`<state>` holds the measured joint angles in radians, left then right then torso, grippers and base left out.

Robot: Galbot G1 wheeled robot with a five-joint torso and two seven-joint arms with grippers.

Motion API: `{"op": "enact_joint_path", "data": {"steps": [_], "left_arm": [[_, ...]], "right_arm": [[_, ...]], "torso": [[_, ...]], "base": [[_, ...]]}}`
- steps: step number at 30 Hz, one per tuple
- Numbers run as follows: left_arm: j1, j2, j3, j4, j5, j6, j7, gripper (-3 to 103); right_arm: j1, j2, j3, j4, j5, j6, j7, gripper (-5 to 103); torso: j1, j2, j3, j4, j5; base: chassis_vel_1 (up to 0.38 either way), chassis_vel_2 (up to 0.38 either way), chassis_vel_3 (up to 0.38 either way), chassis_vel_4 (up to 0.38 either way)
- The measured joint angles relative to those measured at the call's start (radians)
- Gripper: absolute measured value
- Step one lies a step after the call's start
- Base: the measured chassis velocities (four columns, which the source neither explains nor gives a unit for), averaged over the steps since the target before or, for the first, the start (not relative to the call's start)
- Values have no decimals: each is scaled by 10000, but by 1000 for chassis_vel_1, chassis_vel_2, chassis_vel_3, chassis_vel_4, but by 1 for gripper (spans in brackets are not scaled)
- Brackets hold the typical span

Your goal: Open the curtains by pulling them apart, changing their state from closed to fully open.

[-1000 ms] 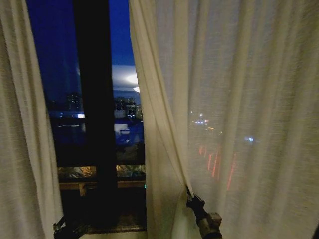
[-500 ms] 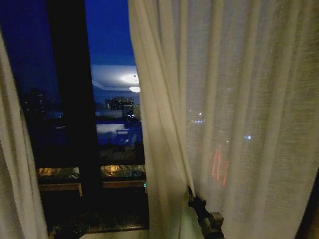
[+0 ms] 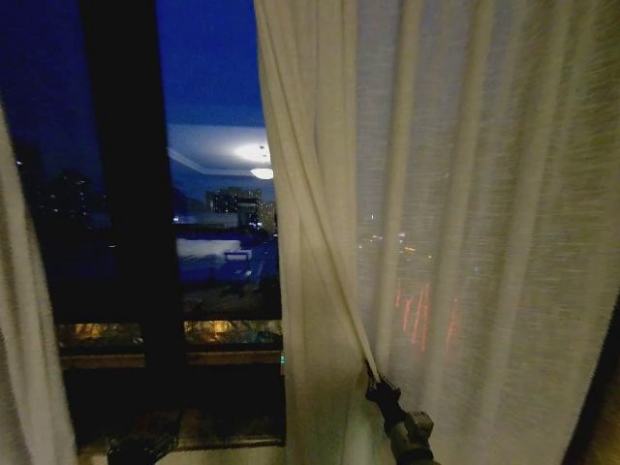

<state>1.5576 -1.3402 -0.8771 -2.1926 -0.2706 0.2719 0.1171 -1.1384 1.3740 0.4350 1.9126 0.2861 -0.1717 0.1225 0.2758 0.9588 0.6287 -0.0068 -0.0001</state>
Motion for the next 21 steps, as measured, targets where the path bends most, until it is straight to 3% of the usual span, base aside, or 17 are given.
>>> {"op": "enact_joint_path", "data": {"steps": [12, 21], "left_arm": [[-12, 41, -21, 61, 21, 5, 11, 100], [-59, 46, 0, 186, 16, 6, 16, 100]], "right_arm": [[107, -3, -117, -127, -32, 103, -41, 0], [98, 2, -177, -125, -66, 102, -41, 0]], "torso": [[0, -1, 0, -1, 3], [0, 0, 0, 5, -6]], "base": [[-287, -276, 282, 284], [-173, -173, 172, 179]]}}
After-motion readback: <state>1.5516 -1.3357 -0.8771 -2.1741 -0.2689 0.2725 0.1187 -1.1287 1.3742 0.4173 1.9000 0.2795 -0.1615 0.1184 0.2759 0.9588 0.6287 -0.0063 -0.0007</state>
